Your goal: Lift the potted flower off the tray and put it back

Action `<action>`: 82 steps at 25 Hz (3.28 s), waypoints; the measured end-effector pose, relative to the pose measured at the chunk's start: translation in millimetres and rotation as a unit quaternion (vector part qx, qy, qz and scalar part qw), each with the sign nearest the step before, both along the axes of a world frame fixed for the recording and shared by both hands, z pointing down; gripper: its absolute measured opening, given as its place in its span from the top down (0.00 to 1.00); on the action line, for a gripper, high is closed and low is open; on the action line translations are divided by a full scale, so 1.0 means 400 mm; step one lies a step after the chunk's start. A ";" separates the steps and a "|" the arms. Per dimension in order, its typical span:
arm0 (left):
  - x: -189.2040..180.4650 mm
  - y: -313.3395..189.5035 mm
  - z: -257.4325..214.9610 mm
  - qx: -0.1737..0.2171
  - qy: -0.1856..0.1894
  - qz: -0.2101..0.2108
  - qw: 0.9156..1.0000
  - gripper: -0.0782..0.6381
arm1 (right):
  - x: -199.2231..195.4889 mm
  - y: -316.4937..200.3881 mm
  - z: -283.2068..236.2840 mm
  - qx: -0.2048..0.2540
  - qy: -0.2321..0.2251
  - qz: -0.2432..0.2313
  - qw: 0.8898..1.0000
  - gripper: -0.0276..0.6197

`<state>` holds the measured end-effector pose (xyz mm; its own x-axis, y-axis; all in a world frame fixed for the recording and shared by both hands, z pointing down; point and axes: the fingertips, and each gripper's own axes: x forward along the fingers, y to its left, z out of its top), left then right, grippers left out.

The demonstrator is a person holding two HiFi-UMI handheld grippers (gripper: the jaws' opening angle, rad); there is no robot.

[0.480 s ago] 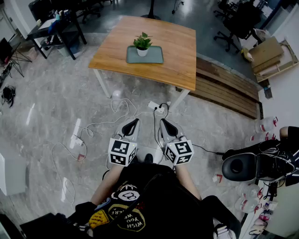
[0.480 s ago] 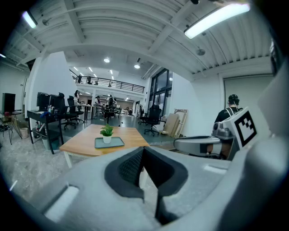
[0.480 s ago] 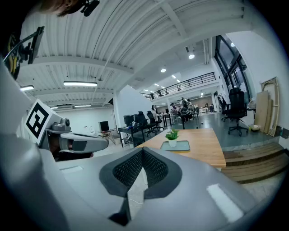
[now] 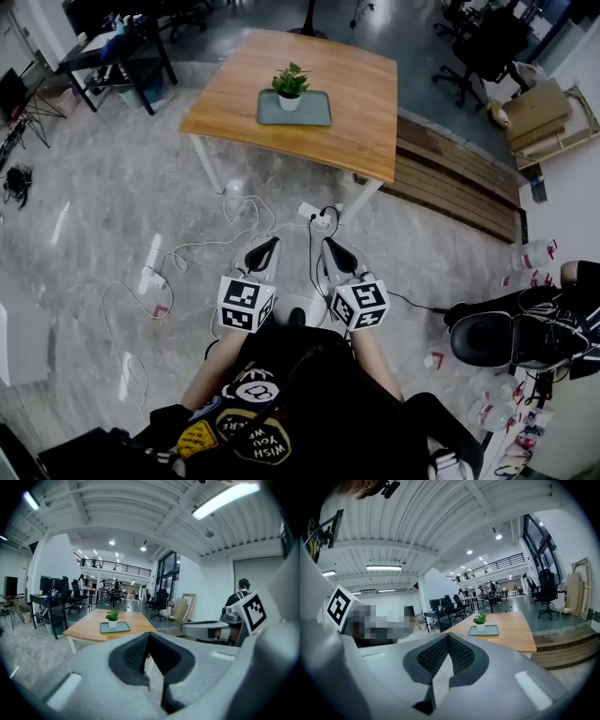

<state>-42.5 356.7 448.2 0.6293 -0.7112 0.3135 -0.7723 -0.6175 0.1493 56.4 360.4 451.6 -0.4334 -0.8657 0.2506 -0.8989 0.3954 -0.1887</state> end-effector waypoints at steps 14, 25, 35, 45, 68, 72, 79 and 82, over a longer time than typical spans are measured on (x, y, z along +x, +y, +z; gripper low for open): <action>-0.108 -0.052 0.030 -0.012 0.020 -0.013 1.000 0.90 | -0.054 -0.048 0.058 -0.032 -0.007 0.014 0.999 0.95; -0.174 -0.211 0.124 -0.054 0.019 -0.035 0.998 0.90 | -0.063 -0.180 0.171 -0.089 -0.024 0.022 0.996 0.95; -0.037 -0.694 0.113 -0.023 0.011 -0.023 0.999 0.90 | 0.027 -0.689 0.200 -0.070 -0.031 -0.023 0.997 0.95; 0.007 -1.027 0.160 -0.046 -0.015 -0.049 0.998 0.89 | 0.049 -1.173 0.339 -0.076 -0.005 -0.062 0.995 0.95; -0.077 -1.703 0.561 -0.122 -0.010 -0.013 0.992 0.90 | -0.003 -1.872 0.839 -0.133 0.059 0.038 0.989 0.09; -0.033 -1.707 0.553 -0.126 -0.003 -0.012 0.992 0.89 | 0.015 -1.935 0.839 -0.109 0.057 0.053 0.991 0.08; -0.051 -1.685 0.538 -0.134 0.003 -0.028 0.991 0.89 | 0.008 -1.953 0.807 -0.081 0.064 0.036 0.994 0.14; -0.056 -1.696 0.491 -0.122 0.009 -0.039 0.992 0.90 | 0.021 -1.938 0.711 -0.053 0.067 0.025 0.996 0.14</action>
<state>-64.8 -321.9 644.8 0.5826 -0.6617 0.4719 -0.8119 -0.4997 0.3018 64.7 -414.9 735.8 -0.3463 -0.8509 0.3951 -0.9371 0.3333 -0.1037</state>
